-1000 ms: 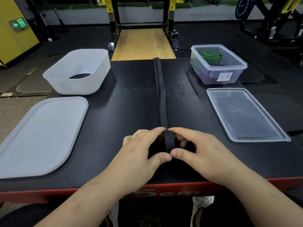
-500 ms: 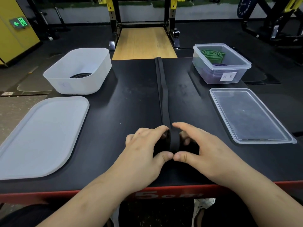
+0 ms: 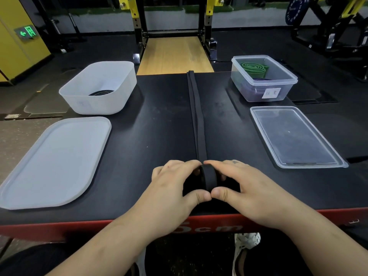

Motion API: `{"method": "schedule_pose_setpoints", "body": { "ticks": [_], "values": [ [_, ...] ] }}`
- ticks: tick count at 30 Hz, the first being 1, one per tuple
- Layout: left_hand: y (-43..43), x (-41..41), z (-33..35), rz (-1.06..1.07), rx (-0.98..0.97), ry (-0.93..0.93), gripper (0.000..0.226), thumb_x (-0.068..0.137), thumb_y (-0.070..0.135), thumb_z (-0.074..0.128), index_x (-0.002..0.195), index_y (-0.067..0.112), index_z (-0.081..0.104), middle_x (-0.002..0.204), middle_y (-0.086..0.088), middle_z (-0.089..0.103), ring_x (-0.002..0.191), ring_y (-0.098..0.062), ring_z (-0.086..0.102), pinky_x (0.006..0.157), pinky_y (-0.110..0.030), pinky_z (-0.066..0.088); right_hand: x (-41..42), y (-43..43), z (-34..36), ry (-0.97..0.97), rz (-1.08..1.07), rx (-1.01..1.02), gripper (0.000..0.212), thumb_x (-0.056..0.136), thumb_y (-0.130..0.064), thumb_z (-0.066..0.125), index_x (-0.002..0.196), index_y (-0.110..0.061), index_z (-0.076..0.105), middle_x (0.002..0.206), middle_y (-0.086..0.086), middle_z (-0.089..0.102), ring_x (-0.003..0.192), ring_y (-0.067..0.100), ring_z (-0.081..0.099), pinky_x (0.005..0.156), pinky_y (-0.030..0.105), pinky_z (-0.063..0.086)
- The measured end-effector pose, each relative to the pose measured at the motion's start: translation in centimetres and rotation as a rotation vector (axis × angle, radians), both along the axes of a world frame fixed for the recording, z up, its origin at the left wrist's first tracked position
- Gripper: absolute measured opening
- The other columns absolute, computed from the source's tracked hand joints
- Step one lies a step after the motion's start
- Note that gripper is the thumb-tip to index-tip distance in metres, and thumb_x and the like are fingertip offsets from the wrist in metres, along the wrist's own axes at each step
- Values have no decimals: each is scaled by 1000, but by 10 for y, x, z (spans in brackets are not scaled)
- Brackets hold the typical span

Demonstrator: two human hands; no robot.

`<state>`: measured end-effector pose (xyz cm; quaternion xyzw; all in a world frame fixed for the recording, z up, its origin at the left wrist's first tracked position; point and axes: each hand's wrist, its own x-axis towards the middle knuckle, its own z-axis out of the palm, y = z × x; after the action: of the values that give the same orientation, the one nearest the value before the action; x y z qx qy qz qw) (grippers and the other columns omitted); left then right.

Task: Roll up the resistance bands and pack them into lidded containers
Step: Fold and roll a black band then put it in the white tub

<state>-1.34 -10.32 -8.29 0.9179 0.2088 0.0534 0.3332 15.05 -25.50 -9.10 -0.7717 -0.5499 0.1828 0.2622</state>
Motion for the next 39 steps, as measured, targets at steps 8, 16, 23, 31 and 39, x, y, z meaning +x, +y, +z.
{"method": "schedule_pose_setpoints", "body": {
  "ticks": [8, 16, 23, 31, 39],
  "values": [
    [1, 0, 1, -12, -2, -12, 61, 87, 62, 63, 124, 82, 19, 128, 36, 38, 128, -5, 28, 101, -25, 28, -2, 2, -2, -15, -8, 14, 57, 90, -70, 41, 146, -57, 37, 107, -29, 53, 113, 2, 51, 100, 33, 44],
    [9, 6, -7, -4, 47, -3, 68, 87, 71, 53, 143, 67, 15, 139, 28, 35, 132, -9, 27, 106, -29, 29, 0, 4, 2, 42, -112, 79, 51, 94, -55, 57, 141, -62, 40, 105, -22, 60, 108, -4, 55, 88, 16, 42],
    [15, 14, -9, -37, 120, -53, 58, 90, 67, 49, 141, 64, 23, 133, 33, 38, 134, 3, 25, 113, -28, 25, 2, 4, 3, 65, -105, 76, 61, 87, -63, 60, 143, -62, 35, 107, -28, 54, 111, -4, 54, 89, 10, 40],
    [20, 18, -6, 4, 51, -3, 56, 90, 65, 53, 138, 70, 23, 131, 32, 36, 129, -10, 31, 102, -25, 28, 6, 9, 0, 66, -131, 65, 70, 85, -71, 52, 150, -60, 28, 104, -25, 58, 113, -8, 52, 91, 14, 42],
    [22, 20, -8, -9, 36, -2, 63, 91, 62, 57, 139, 69, 17, 127, 38, 32, 125, -5, 25, 103, -26, 25, 10, 14, 0, 59, -109, 56, 62, 86, -67, 54, 145, -62, 33, 94, -18, 60, 98, 1, 58, 83, 18, 47]
  ]
}}
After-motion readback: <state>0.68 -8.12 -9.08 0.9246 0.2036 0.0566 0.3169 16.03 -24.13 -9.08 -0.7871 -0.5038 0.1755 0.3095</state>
